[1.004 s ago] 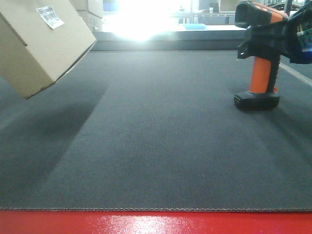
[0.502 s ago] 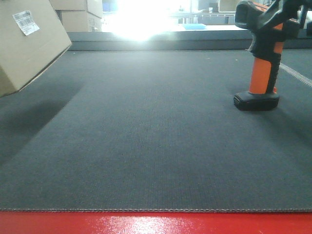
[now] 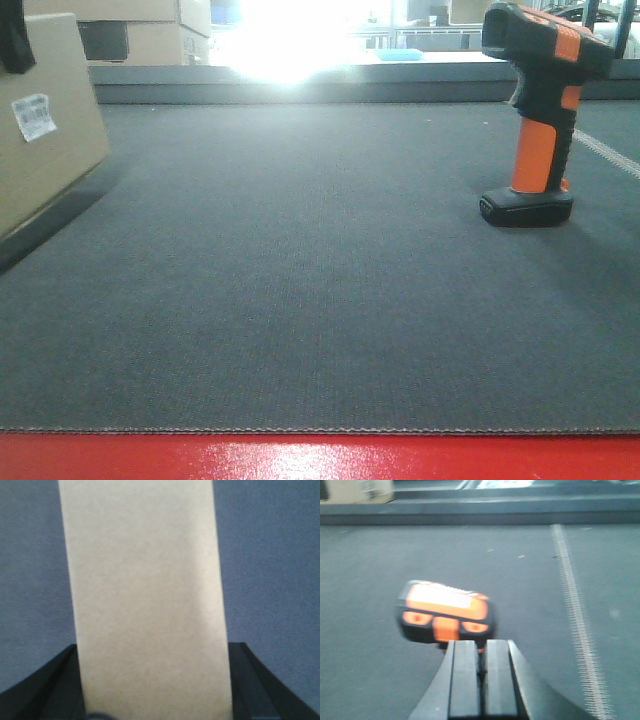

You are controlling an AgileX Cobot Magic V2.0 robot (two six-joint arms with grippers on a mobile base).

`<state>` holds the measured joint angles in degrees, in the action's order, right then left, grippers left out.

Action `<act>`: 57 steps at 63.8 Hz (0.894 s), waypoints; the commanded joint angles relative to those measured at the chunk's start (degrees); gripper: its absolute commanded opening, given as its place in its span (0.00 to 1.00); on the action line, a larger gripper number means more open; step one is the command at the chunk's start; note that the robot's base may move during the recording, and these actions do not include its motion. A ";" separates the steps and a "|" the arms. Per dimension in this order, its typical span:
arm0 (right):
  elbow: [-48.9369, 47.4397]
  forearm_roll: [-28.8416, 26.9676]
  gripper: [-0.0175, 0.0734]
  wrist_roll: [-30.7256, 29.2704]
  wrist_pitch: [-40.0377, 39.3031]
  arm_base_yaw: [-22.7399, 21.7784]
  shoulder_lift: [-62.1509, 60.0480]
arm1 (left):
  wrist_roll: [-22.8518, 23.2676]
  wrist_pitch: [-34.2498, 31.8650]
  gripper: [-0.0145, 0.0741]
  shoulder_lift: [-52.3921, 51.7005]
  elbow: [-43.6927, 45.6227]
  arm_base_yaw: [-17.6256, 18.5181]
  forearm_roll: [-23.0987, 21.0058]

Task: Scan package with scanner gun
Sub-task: 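Lower the tan box onto the table and release with the left gripper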

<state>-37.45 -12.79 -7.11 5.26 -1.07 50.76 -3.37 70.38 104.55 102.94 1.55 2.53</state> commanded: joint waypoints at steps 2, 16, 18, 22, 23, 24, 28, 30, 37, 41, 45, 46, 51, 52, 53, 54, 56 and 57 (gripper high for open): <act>0.29 2.26 0.02 -0.40 0.67 -2.10 -0.79 | 1.61 -0.42 0.04 0.34 0.64 0.43 0.18; 0.29 2.35 0.02 -0.40 0.98 -2.41 -0.79 | 2.28 -0.42 0.04 1.25 -1.15 0.43 0.67; 0.29 2.35 0.02 -0.40 0.98 -2.41 -0.79 | 2.27 -0.42 0.04 1.58 -1.15 0.43 0.67; 0.29 2.35 0.02 -0.40 0.74 -2.41 -0.79 | 2.27 -0.42 0.04 2.45 -1.21 0.43 0.90; 0.29 2.35 0.02 -0.40 0.74 -2.41 -0.79 | 2.27 -0.42 0.04 2.50 -1.21 0.43 0.90; 0.29 2.35 0.02 -0.40 0.74 -2.41 -0.79 | 2.27 -0.42 0.04 2.63 -1.21 0.43 0.90; 0.29 2.35 0.02 -0.40 0.74 -2.41 -0.79 | 2.38 -0.42 0.04 2.75 -1.64 0.43 0.90; 0.29 2.35 0.02 -0.40 0.59 -2.41 -0.79 | 2.38 -0.42 0.04 2.75 -1.64 0.43 0.90; 0.29 2.35 0.02 -0.40 0.47 -2.41 -0.79 | 2.38 -0.42 0.16 2.75 -1.64 0.43 0.90; 0.29 2.35 0.02 -0.40 0.47 -2.41 -0.79 | 2.38 -0.42 0.28 2.75 -1.64 0.43 0.90; 0.29 2.35 0.02 -0.40 0.47 -2.41 -0.79 | 2.38 -0.42 0.44 2.64 -1.64 0.43 0.90; 0.29 2.35 0.02 -0.40 0.47 -2.41 -0.79 | 2.38 -0.42 0.48 2.64 -1.64 0.43 0.90; 0.29 2.35 0.02 -0.40 0.62 -2.41 -0.79 | 2.38 -0.42 0.70 2.31 -1.64 0.43 0.90; 0.29 2.35 0.02 -0.40 0.72 -2.41 -0.79 | 2.38 -0.42 0.74 2.30 -1.64 0.43 0.90; 0.29 2.35 0.02 -0.40 0.72 -2.41 -0.79 | 2.38 -0.42 0.80 2.12 -1.64 0.43 0.90; 0.29 2.35 0.02 -0.40 0.83 -2.41 -0.79 | 2.38 -0.42 0.84 2.03 -1.64 0.43 0.90; 0.29 2.35 0.02 -0.40 1.12 -2.41 -0.79 | 2.38 -0.42 0.86 1.58 -1.64 0.43 0.90; 0.29 2.35 0.02 -0.40 1.27 -2.41 -0.79 | 2.38 -0.42 0.85 1.36 -1.64 0.43 0.90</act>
<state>-37.11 -10.90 -7.11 6.95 -3.12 50.37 -1.45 70.15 106.99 101.36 1.81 3.30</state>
